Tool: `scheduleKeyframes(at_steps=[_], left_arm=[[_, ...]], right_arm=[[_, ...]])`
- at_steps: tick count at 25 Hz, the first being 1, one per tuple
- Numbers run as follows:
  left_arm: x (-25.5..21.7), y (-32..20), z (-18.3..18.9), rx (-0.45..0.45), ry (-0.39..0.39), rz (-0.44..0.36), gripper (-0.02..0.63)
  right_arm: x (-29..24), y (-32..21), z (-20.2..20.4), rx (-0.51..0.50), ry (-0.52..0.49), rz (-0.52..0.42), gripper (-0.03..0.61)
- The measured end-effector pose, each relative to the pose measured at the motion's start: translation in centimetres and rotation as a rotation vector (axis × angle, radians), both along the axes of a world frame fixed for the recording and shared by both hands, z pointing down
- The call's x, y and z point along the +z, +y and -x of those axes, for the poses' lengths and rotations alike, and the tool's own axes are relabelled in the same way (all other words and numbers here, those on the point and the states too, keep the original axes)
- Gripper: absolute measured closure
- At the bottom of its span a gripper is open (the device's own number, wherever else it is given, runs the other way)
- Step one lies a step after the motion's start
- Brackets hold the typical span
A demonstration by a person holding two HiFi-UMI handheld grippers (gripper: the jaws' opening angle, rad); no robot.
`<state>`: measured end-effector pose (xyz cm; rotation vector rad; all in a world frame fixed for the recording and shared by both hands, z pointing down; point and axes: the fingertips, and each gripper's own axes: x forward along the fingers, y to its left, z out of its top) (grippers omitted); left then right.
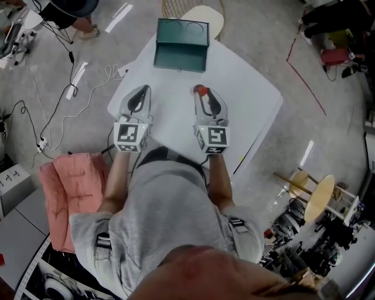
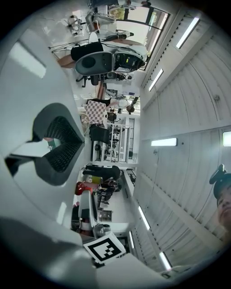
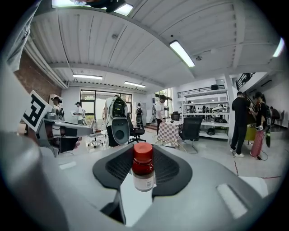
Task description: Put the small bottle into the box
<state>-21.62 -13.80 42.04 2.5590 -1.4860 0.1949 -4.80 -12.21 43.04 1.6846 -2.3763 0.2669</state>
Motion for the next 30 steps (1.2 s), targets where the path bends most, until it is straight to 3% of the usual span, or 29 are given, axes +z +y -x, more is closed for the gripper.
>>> scheduleKeyframes(at_steps=[21, 30], left_arm=[[2.6, -6.2, -1.5, 0.021, -0.003, 0.037, 0.602], [5.7, -9.2, -2.2, 0.016, -0.009, 0.093, 0.602]], right_arm=[[2.6, -7.2, -0.9, 0.001, 0.060, 0.018, 0.448], [5.3, -11.5, -2.2, 0.012, 0.040, 0.046, 0.447]])
